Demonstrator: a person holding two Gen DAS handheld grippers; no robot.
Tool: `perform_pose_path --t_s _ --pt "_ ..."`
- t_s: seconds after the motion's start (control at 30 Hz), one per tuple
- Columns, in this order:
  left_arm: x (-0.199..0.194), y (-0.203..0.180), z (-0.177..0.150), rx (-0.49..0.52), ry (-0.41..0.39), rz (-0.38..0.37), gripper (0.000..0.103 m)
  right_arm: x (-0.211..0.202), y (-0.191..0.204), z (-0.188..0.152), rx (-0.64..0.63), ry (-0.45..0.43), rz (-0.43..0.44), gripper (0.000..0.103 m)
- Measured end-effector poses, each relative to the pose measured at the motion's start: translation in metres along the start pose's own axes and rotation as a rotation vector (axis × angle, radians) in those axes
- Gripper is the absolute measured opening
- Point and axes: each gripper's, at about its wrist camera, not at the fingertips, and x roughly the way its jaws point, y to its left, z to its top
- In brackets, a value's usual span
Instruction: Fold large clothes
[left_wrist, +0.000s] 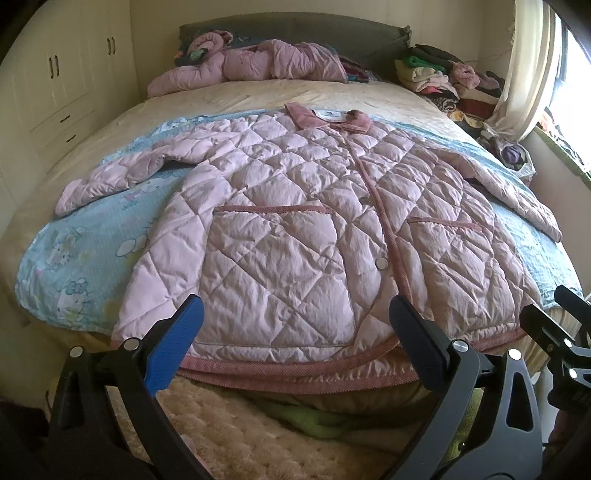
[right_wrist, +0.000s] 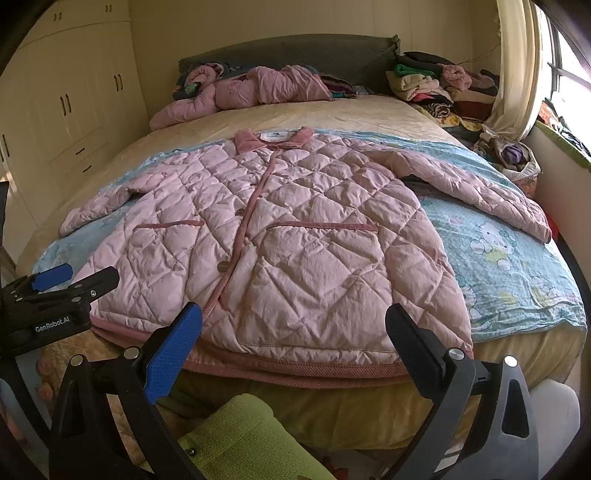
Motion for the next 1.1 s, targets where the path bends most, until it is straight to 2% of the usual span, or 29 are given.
perform_pose_path --t_s 1.1 --pt "0.0061 0.0013 -0.004 -0.005 0.0 -0.001 0.094 0.0036 0.004 -0.0024 -0.006 0.004 0.003 0.099"
